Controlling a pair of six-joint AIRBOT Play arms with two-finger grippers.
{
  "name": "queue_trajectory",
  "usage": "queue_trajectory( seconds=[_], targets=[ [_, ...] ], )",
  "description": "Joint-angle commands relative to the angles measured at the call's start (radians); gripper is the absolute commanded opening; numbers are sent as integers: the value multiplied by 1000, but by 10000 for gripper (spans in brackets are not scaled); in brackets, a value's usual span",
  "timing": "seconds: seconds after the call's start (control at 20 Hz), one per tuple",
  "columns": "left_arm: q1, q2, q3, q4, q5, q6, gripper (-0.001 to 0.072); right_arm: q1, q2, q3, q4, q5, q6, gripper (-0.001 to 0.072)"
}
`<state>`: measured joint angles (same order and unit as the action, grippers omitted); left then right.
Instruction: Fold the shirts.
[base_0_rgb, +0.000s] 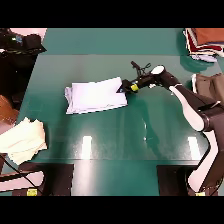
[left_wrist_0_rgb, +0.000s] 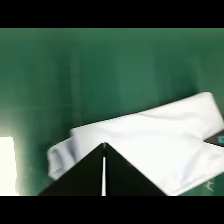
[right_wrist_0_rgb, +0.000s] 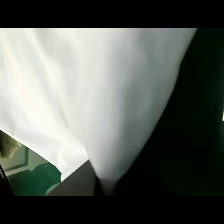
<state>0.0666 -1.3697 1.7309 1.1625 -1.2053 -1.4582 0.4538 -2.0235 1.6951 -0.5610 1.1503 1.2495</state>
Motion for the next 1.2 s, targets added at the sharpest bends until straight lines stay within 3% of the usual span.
queue_trajectory(
  seconds=[0.0,0.15,0.5,0.85,1.15],
  targets=[
    [-72,-1,0,28,13,0,28,29,-35,119,8,-24,-2,22],
    [-168,-1,0,40,21,1,28,-35,6,186,-1,-24,21,22],
    [-293,-1,0,39,39,0,28,-447,283,189,-335,-16,175,22],
    [-323,-1,0,35,80,-2,29,-872,373,189,-354,-12,209,22],
    [-323,-2,0,35,102,-9,29,-941,373,219,-347,-47,209,21]
  ],
)
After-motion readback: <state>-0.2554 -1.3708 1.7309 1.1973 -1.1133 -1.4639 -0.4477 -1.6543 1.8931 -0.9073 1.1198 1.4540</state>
